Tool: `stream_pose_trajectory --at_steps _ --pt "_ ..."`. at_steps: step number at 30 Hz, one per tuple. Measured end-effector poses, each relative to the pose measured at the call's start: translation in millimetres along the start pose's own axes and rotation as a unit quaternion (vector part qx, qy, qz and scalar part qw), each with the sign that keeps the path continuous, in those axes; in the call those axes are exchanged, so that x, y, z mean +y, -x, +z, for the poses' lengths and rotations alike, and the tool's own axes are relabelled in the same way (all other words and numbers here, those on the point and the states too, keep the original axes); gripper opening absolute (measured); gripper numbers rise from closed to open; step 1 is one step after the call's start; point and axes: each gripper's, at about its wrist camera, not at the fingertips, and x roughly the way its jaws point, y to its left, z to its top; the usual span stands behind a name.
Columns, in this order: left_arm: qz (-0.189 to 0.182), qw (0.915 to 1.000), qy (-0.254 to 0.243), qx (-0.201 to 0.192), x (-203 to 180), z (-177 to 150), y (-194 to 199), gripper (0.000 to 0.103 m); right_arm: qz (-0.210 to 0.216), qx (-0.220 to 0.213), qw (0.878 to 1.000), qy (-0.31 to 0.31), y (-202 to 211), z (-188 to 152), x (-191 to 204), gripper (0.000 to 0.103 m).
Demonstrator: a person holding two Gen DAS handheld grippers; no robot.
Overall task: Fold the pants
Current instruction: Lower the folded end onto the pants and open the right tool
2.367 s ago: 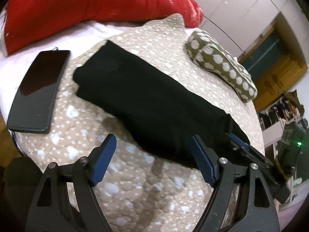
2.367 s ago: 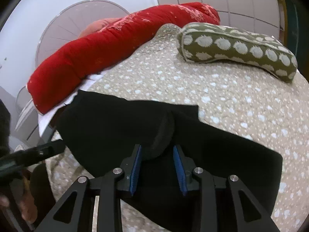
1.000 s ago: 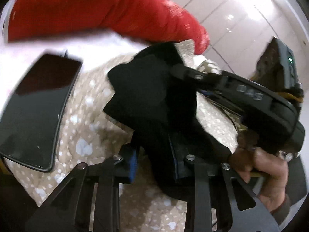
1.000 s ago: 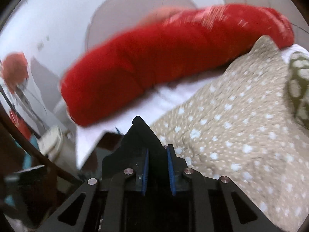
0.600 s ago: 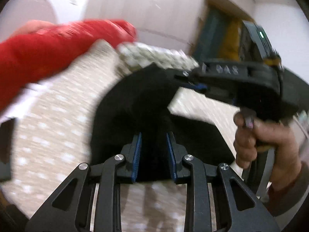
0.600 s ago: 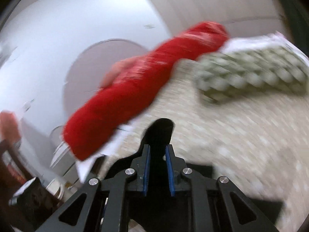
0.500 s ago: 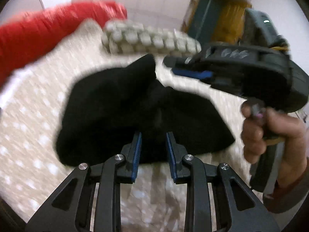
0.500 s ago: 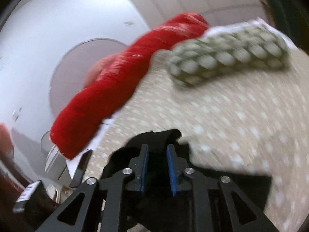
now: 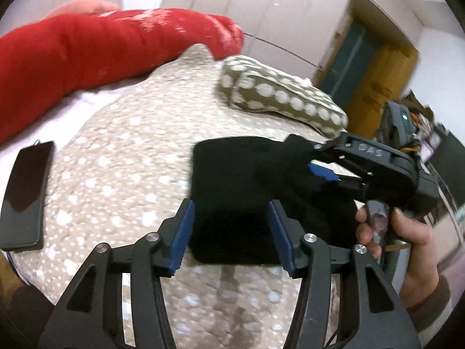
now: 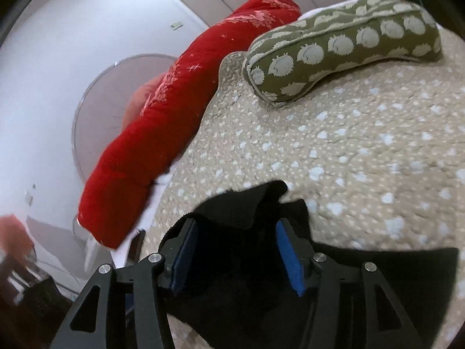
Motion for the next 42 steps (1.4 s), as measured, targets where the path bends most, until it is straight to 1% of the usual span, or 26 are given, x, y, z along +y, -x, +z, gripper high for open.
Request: stream_pose_trajectory --at_steps 2,3,5,6,7,9,11,15,16,17,18,19,20,21,22,23,25,27,29,31,33,35,37,38,40,42 --pt "0.005 1.0 0.007 0.001 8.1 3.4 -8.7 0.054 0.026 0.006 0.999 -0.028 -4.1 3.6 -2.5 0.056" --pt "0.008 0.9999 0.006 0.011 10.8 2.3 -15.3 0.054 0.036 0.009 0.998 -0.042 -6.2 5.2 -3.7 0.058" --pt "-0.006 0.9997 0.0 0.026 7.9 -1.9 -25.5 0.054 0.052 0.008 0.996 -0.065 -5.0 6.2 -7.4 0.059" --pt "-0.016 0.999 -0.012 0.04 4.1 -6.4 -31.0 0.054 0.06 0.007 0.995 -0.076 -3.7 6.4 -9.7 0.06" --pt "-0.014 0.9987 -0.021 0.045 1.5 -12.7 -27.6 0.055 0.068 0.008 0.994 -0.09 -2.7 6.1 -13.5 0.061" --pt "0.008 0.9977 -0.056 0.037 -7.9 -20.3 -26.8 0.056 0.088 0.014 0.988 -0.122 -1.7 5.6 -21.2 0.061" --pt "0.013 0.9965 -0.074 0.036 -10.6 -24.3 -27.2 0.056 0.098 0.014 0.986 -0.136 0.1 6.3 -22.8 0.062" --pt "0.006 0.997 -0.067 0.04 -6.1 -25.2 -27.6 0.057 0.104 0.008 0.984 -0.144 2.5 6.3 -21.0 0.066" --pt "0.005 0.997 -0.065 0.041 -5.9 -25.8 -27.1 0.058 0.104 0.012 0.985 -0.14 -0.2 5.9 -18.4 0.066" --pt "0.006 0.9969 -0.066 0.042 -6.0 -26.9 -27.4 0.062 0.098 0.024 0.987 -0.127 -5.3 5.2 -13.6 0.066" --pt "0.008 0.9967 -0.066 0.046 -6.6 -26.0 -32.0 0.063 0.087 0.036 0.99 -0.109 -10.5 4.4 -8.2 0.066" --pt "0.009 0.9966 -0.066 0.047 -6.8 -24.3 -36.8 0.063 0.069 0.046 0.993 -0.084 -15.8 3.2 -0.9 0.062" --pt "0.011 0.9966 -0.064 0.05 -5.4 -25.1 -37.8 0.063 0.046 0.053 0.996 -0.052 -19.8 1.0 7.0 0.056" --pt "0.01 0.9968 -0.061 0.052 -4.0 -24.9 -38.4 0.063 0.026 0.053 0.998 -0.031 -21.4 -1.9 12.0 0.043" --pt "0.005 0.997 -0.054 0.055 -1.7 -24.5 -38.9 0.063 0.003 0.05 0.999 -0.012 -21.8 -5.5 15.3 0.033" --pt "-0.001 0.9972 -0.045 0.059 1.4 -23.7 -40.2 0.063 -0.016 0.044 0.999 0.007 -21.1 -10.2 18.3 0.029" --pt "-0.013 0.997 -0.021 0.074 9.0 -22.9 -41.8 0.063 -0.028 0.027 0.999 0.028 -14.9 -17.8 21.8 0.019" --pt "-0.015 0.9968 -0.008 0.078 12.8 -20.9 -38.9 0.063 -0.015 0.012 1.0 0.024 -4.8 -20.6 22.3 0.016" --pt "-0.012 0.9978 -0.012 0.064 11.2 -16.3 -29.1 0.063 -0.003 -0.011 0.999 0.037 12.9 -21.5 31.1 0.015" --pt "-0.013 0.9989 -0.014 0.042 8.4 -9.4 -14.5 0.063 -0.005 -0.032 0.997 0.063 31.9 -22.0 45.5 0.015" --pt "-0.021 0.9995 -0.012 0.022 6.8 -2.3 0.4 0.064 -0.002 -0.055 0.995 0.082 54.8 -20.8 57.0 0.015" --pt "-0.03 0.9995 -0.003 0.008 6.5 2.2 12.3 0.073 -0.004 -0.079 0.992 0.094 81.0 -23.8 60.4 0.015" --pt "-0.033 0.9994 0.001 0.0 4.6 4.7 18.5 0.074 -0.014 -0.095 0.991 0.091 104.4 -27.0 52.8 0.015" --pt "-0.032 0.9995 -0.001 -0.003 1.7 5.4 19.5 0.074 -0.026 -0.1 0.991 0.085 113.4 -27.7 45.4 0.015" --pt "-0.027 0.9996 -0.008 -0.002 -4.0 5.8 15.5 0.074 -0.062 -0.102 0.99 0.071 121.1 -29.8 25.1 0.015" --pt "-0.018 0.9997 -0.014 0.013 -12.0 4.5 6.2 0.074 -0.107 -0.084 0.989 0.053 119.8 -33.4 -1.8 0.016"
